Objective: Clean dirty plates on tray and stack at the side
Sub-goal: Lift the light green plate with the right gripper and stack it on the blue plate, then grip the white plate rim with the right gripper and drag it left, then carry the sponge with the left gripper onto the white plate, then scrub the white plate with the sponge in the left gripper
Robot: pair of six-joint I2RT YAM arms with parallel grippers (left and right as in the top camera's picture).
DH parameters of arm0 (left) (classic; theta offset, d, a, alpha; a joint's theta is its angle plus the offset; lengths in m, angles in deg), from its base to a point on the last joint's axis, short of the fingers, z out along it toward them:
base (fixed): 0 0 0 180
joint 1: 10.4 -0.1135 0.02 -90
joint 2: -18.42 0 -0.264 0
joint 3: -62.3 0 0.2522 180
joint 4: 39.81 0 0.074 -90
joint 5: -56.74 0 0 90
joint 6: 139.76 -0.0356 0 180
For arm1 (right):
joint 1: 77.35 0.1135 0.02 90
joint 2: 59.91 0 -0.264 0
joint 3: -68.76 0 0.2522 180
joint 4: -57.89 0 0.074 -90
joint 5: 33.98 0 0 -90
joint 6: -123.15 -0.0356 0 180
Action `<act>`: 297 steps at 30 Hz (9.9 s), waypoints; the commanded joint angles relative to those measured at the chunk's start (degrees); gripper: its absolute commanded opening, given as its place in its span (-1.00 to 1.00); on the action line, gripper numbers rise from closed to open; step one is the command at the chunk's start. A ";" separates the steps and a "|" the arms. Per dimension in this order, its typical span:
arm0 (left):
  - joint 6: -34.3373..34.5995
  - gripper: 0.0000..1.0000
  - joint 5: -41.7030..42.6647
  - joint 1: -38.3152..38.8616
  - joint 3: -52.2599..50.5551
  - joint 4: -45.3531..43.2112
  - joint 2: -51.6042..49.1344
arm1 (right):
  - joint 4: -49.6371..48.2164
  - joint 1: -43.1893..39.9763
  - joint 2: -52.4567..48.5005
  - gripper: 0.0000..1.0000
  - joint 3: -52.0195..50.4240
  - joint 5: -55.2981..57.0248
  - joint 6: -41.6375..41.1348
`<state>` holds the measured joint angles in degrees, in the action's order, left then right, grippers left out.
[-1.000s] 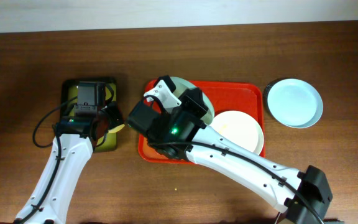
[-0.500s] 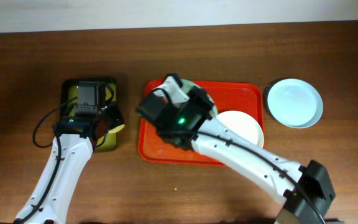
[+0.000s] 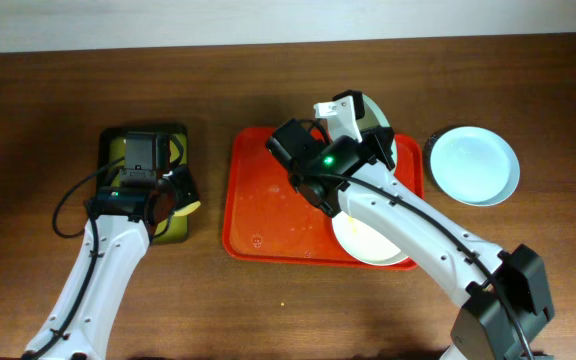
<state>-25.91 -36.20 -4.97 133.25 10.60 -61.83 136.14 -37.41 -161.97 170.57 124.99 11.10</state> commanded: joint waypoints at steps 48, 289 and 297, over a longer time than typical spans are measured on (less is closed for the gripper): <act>0.52 -1.00 0.66 -0.22 -0.09 0.15 0.72 | -25.18 -72.87 1.70 -0.92 -16.70 -83.17 5.46; 3.67 -1.00 9.09 27.80 0.98 -21.51 -23.93 | -39.80 -22.12 -4.17 -0.92 -29.33 -84.78 -6.95; 3.23 -1.00 -28.20 27.80 1.11 -12.28 -21.86 | -39.43 -22.01 -4.17 -0.92 -29.33 -84.76 -6.93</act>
<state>-22.13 -48.11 23.31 134.89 -2.65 -85.50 96.10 -59.22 -165.09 140.85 38.99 3.83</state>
